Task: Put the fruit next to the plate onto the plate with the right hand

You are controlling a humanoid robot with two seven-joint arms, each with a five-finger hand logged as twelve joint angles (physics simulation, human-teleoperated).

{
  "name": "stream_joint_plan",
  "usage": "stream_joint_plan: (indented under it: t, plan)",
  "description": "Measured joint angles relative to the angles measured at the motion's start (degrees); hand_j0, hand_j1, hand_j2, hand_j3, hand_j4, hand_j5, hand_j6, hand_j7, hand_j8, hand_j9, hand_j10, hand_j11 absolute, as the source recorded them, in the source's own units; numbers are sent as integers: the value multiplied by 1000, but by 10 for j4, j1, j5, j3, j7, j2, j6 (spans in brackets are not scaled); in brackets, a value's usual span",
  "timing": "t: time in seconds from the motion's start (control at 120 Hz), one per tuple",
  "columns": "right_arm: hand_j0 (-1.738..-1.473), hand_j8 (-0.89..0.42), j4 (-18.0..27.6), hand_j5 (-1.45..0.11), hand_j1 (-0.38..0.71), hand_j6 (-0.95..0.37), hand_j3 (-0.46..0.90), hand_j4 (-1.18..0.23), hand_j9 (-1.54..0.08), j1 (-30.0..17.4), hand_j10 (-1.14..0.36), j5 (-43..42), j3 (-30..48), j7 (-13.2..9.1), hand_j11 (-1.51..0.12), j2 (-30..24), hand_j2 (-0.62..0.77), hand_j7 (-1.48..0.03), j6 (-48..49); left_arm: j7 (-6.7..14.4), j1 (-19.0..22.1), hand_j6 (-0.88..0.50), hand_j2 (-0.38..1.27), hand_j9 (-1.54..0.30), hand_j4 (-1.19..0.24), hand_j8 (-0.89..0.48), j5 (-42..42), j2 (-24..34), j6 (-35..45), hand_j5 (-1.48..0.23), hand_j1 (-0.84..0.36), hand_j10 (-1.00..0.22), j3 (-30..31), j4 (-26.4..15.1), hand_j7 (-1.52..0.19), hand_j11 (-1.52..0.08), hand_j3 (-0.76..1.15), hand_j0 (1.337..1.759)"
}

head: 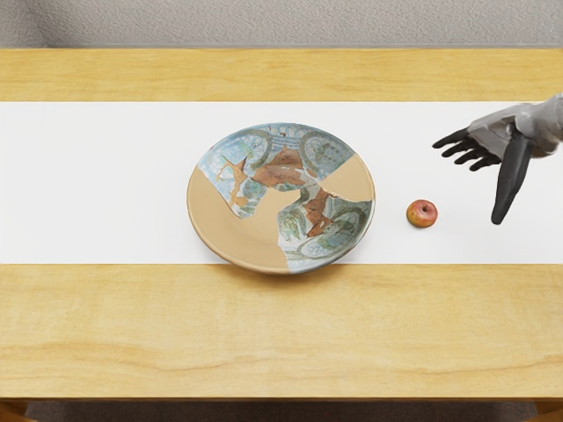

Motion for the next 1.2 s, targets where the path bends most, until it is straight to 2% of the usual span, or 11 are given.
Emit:
stream_joint_plan:
  t: [0.1, 0.2, 0.25, 0.317, 0.408, 0.642, 0.725, 0.825, 1.025, 1.2]
  plan:
    - [-1658, -3, 1, 0, -349, -4, 0, -3, 0, -8, -2, 4, 6, -9, 0, 2, -1, 0, -11, 0, 1, -9, 2, -11, -9, -9, 0, 0, 0, -11, 339, -9, 0, 0, -11, -11, 0, 1658]
    - [-1658, -3, 4, 0, -349, -4, 0, -3, 0, -35, -2, -9, 14, -8, 0, 16, 0, 0, -94, 0, 0, -9, 2, -11, -9, -9, 0, 0, 0, -11, 339, -9, 0, 0, -11, -11, 0, 1658]
    - [-1658, -3, 15, 0, -349, -3, 0, -3, 0, -52, -2, -54, 20, 10, 0, 27, 0, 0, -152, 0, 0, -9, 2, -11, -9, -9, 0, 0, 0, -11, 339, -9, 0, 0, -11, -11, 0, 1658]
    - [-1658, -3, 55, 0, -349, -3, 0, -2, 0, -85, -2, -145, 25, 36, 0, 35, 0, 0, -261, 0, 0, -9, 2, -11, -9, -9, 0, 0, 0, -11, 339, -9, 0, 0, -11, -11, 0, 1658]
    - [-1658, -30, 95, -35, -317, -30, 0, -29, -35, -135, -29, -233, 28, 53, -35, 42, -5, -35, -357, 0, 0, -9, 2, -11, -9, -9, 0, 0, 0, -11, 339, -9, 0, 0, -11, -11, 0, 1658]
    - [-1658, -54, 131, -67, -289, -55, 0, -54, -67, -250, -53, -309, 59, 96, -66, 76, -9, -66, -534, 0, 0, -9, 2, -11, -9, -9, 0, 0, 0, -11, 339, -9, 0, 0, -11, -11, 0, 1658]
    - [-1658, -59, 134, -73, -283, -60, 0, -58, -73, -277, -58, -320, 66, 113, -73, 82, -10, -73, -567, 0, 0, -9, 2, -11, -9, -9, 0, 0, 0, -11, 339, -9, 0, 0, -11, -11, 0, 1658]
    - [-1658, -87, 136, -110, -250, -87, 0, -86, -109, -296, -86, -325, 69, 122, -109, 86, -15, -109, -593, 0, 0, -9, 2, -11, -9, -9, 0, 0, 0, -11, 339, -9, 0, 0, -11, -11, 0, 1658]
    - [-1658, -225, 135, -290, -84, -226, 0, -224, -290, -311, -224, -326, 70, 127, -290, 88, -42, -289, -602, 0, 0, -9, 2, -11, -9, -9, 0, 0, 0, -11, 339, -9, 0, 0, -11, -11, 0, 1658]
    - [-1658, -311, 131, -401, 19, -311, 0, -310, -401, -319, -310, -324, 70, 128, -401, 88, -59, -401, -604, 0, 0, -9, 2, -11, -9, -9, 0, 0, 0, -11, 339, -9, 0, 0, -11, -11, 0, 1658]
